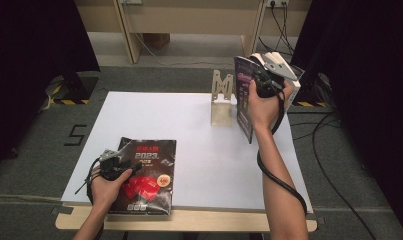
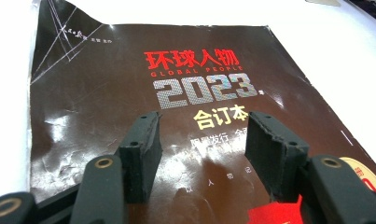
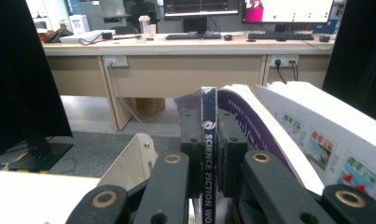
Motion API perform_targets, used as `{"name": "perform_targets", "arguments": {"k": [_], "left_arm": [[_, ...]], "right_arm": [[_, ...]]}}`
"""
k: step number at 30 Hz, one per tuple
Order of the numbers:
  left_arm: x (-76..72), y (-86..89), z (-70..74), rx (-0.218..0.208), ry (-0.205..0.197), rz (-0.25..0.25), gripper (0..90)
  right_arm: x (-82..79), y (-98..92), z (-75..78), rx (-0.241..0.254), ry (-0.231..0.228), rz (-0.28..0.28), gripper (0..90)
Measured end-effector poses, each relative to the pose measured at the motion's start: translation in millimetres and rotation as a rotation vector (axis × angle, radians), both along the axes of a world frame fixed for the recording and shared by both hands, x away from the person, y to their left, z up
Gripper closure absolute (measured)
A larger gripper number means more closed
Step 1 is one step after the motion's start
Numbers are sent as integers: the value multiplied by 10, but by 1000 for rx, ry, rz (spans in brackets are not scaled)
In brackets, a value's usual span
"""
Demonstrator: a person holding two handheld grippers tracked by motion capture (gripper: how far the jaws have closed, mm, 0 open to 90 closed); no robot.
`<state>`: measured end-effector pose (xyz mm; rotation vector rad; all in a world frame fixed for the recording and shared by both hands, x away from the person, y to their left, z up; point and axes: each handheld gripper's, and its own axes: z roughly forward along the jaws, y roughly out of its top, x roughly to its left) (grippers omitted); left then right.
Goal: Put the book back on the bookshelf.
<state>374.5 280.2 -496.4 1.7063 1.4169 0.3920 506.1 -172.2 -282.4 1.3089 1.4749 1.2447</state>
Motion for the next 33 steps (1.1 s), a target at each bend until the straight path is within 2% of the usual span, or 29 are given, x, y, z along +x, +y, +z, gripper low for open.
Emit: {"name": "perform_targets", "arguments": {"k": [8, 16, 26, 33], "left_arm": [[-6, 4, 10, -3, -3, 1, 444], [-9, -11, 9, -1, -1, 1, 445], [-10, -19, 4, 0, 0, -1, 445], [-13, -22, 6, -1, 0, -1, 444]], "right_arm": [[-225, -125, -54, 50, 17, 6, 833], [-405, -222, -98, 50, 43, 8, 822], [-504, -314, -111, 56, 90, -2, 805], [-520, -324, -151, 39, 122, -2, 792]]}}
